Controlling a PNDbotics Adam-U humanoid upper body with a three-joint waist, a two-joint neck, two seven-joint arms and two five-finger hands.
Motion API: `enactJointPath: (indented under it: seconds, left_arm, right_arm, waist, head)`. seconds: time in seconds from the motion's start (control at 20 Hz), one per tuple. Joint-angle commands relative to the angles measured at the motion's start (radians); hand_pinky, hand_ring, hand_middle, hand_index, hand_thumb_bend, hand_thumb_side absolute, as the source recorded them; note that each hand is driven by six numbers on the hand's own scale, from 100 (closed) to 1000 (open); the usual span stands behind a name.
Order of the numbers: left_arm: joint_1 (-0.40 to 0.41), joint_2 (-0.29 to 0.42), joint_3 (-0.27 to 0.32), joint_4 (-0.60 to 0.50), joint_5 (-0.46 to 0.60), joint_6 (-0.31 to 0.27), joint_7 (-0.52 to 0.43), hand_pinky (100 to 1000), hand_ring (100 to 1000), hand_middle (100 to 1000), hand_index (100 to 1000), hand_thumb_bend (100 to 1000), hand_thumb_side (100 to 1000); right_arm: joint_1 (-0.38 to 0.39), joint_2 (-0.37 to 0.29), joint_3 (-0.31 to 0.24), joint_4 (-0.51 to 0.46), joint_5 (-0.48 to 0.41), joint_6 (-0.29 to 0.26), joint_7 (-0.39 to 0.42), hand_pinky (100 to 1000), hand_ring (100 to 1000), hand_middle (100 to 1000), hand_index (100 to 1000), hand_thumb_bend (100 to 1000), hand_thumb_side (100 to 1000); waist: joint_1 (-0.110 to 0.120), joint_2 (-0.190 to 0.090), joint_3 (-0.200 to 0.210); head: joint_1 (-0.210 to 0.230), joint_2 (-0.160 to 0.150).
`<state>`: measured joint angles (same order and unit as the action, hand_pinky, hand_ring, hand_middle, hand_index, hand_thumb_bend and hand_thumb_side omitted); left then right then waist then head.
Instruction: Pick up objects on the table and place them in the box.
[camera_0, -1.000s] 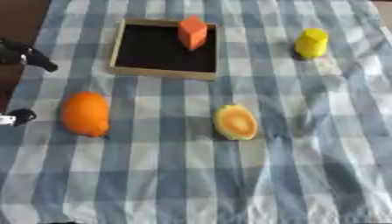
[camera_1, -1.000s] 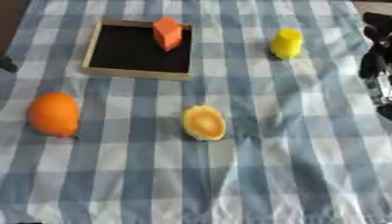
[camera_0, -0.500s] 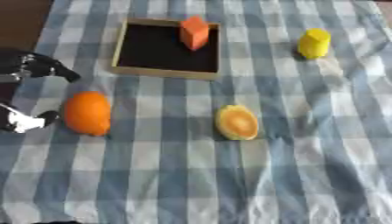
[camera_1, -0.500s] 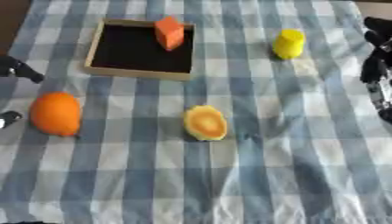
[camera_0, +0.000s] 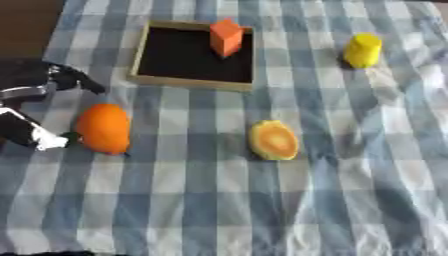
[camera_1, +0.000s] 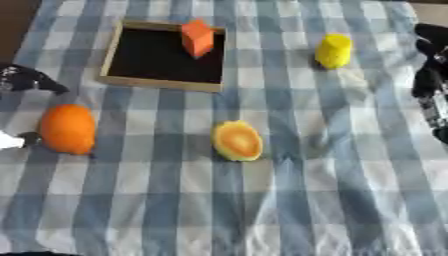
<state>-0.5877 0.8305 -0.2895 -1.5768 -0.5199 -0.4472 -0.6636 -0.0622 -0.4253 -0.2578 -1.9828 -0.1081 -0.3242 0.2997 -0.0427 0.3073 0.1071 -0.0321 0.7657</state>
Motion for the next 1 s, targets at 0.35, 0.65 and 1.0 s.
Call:
enactJointPath:
  seconds: [0.35,0.65,1.0]
  left_arm:
    - [-0.029,-0.007,-0.003,0.011,-0.045,-0.030,-0.008,891,899,815,950,325,464]
    - [-0.041,-0.019,-0.014,0.030,-0.115,-0.049,-0.008,899,897,813,902,389,474]
    - [-0.056,-0.043,-0.031,0.064,-0.188,-0.082,0.012,877,875,788,811,346,448]
  right_arm:
    - [-0.009,-0.007,-0.002,-0.017,0.001,0.006,0.014,1000,1000,334,896,100,470]
    - [-0.008,-0.001,-0.002,-0.017,0.003,0.013,0.019,1000,1000,334,897,100,470]
    - [-0.006,0.004,-0.004,-0.017,0.004,0.014,0.022,1000,1000,333,897,100,470]
  waist:
    - [0.005,-0.015,0.003]
    - [0.007,-0.013,0.002]
    - [0.007,-0.011,-0.001]
  head:
    - [0.013,0.004]
    - [0.011,0.004]
    - [0.006,0.004]
